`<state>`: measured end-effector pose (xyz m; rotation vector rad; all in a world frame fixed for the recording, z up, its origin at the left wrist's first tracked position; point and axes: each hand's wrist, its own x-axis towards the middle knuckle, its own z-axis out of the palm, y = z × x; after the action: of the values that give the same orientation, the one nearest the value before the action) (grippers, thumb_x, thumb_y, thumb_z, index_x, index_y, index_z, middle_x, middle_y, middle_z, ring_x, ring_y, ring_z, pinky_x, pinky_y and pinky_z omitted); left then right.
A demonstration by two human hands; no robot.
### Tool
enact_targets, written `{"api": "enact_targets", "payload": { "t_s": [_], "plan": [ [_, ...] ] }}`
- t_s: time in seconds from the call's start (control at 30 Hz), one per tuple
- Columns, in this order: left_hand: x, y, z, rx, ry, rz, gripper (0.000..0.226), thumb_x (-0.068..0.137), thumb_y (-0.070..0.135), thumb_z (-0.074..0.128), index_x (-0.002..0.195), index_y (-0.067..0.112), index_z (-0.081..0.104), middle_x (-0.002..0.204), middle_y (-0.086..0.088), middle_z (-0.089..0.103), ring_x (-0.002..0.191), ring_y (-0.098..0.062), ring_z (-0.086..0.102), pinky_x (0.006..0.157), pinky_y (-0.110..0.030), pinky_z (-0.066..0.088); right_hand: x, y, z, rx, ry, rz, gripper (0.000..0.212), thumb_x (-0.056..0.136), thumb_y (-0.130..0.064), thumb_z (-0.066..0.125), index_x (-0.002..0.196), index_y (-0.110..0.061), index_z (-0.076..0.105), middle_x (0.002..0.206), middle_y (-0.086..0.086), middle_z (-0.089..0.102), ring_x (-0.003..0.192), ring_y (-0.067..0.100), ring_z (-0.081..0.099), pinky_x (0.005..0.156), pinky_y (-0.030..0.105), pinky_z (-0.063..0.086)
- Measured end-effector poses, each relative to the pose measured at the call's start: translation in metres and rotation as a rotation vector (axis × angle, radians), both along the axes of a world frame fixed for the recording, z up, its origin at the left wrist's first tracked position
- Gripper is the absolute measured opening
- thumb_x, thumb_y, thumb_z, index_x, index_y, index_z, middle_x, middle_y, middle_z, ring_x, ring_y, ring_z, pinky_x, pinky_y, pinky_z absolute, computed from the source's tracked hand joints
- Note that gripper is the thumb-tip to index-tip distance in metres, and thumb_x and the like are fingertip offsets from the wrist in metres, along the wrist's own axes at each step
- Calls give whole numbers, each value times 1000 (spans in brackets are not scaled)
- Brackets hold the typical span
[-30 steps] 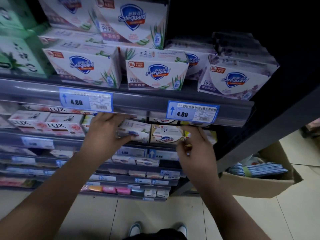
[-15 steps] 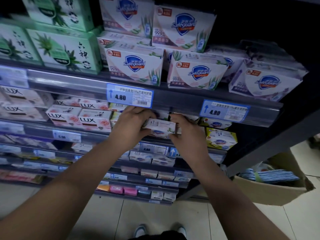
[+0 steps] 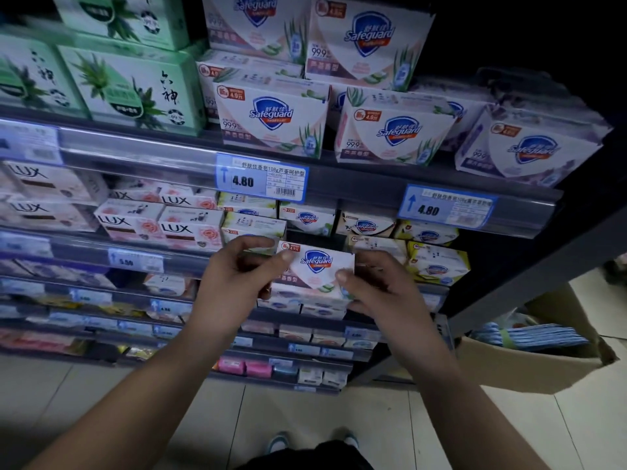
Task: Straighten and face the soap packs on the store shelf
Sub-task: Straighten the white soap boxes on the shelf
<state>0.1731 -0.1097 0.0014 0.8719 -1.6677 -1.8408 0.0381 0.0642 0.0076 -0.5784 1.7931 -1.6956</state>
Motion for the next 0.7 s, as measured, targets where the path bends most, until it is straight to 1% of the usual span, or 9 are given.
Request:
{"api": "enact_targets", "payload": {
  "t_s": [0.13, 0.23, 0.27, 0.33, 0.4, 0.5, 0.57, 0.63, 0.7],
  "plan": [
    [3, 10, 0, 89, 23, 15, 35, 76, 48, 74, 82, 14, 74, 58, 10, 62, 54, -8, 62, 59, -23, 58, 5, 1, -3, -3, -138, -119, 31, 87, -32, 78, 100, -6, 68, 96, 5, 78, 93, 19, 78, 70, 26, 62],
    [5, 16, 3, 89, 89, 3, 20, 95, 21, 66, 79, 18, 77, 74, 3, 75, 66, -13, 72, 64, -26, 61, 5, -1, -1, -20, -280, -192, 23, 93, -27, 71, 104, -7, 72, 100, 8, 80, 90, 21, 79, 66, 26, 62],
    [5, 18, 6, 57, 111, -13, 16, 94, 16, 67, 81, 17, 77, 77, 1, 77, 68, -15, 74, 66, -26, 61, 4, -1, -1, -19, -344, -201, 20, 95, -27, 69, 106, -10, 72, 101, 8, 81, 90, 22, 79, 64, 26, 62],
    [3, 22, 12, 6, 157, -40, 8, 86, 20, 72, 88, 13, 73, 77, -1, 76, 70, -18, 75, 66, -25, 61, 5, -2, -3, -8, -483, -180, 20, 101, -26, 61, 113, -12, 70, 98, 10, 81, 84, 25, 80, 60, 25, 61],
    [-1, 25, 15, 0, 186, -30, 19, 80, 24, 75, 90, 8, 70, 76, -3, 75, 70, -19, 74, 65, -24, 60, 7, -4, -5, 38, -560, -131, 25, 105, -25, 52, 118, -10, 67, 95, 14, 81, 79, 28, 80, 56, 24, 59],
    [-5, 27, 16, -28, 178, -12, 15, 84, 18, 74, 92, 6, 71, 76, -2, 75, 71, -15, 73, 67, -23, 60, 5, -2, -5, 54, -547, -88, 26, 107, -27, 49, 114, -12, 68, 94, 12, 82, 80, 26, 80, 55, 23, 58],
    [-4, 26, 12, -20, 125, 18, 6, 92, 13, 70, 93, 9, 75, 77, 1, 75, 74, -12, 73, 69, -22, 60, -1, 0, -4, 7, -471, -116, 16, 103, -26, 58, 103, -16, 69, 97, 6, 81, 85, 26, 79, 59, 26, 60],
    [-2, 26, 7, 111, 88, 64, 12, 90, 28, 72, 90, 18, 80, 81, 3, 75, 77, -12, 73, 71, -26, 61, -7, 4, -1, -62, -332, -125, 6, 98, -24, 66, 100, -19, 70, 103, -2, 76, 98, 23, 75, 68, 29, 62],
    [-2, 30, 6, 278, 66, 56, 25, 78, 41, 77, 86, 18, 82, 84, 2, 75, 82, -17, 73, 73, -31, 63, -8, 8, 7, -154, -188, -44, 14, 96, -24, 69, 110, -23, 70, 111, -10, 72, 105, 17, 72, 75, 29, 62]
  ]
}}
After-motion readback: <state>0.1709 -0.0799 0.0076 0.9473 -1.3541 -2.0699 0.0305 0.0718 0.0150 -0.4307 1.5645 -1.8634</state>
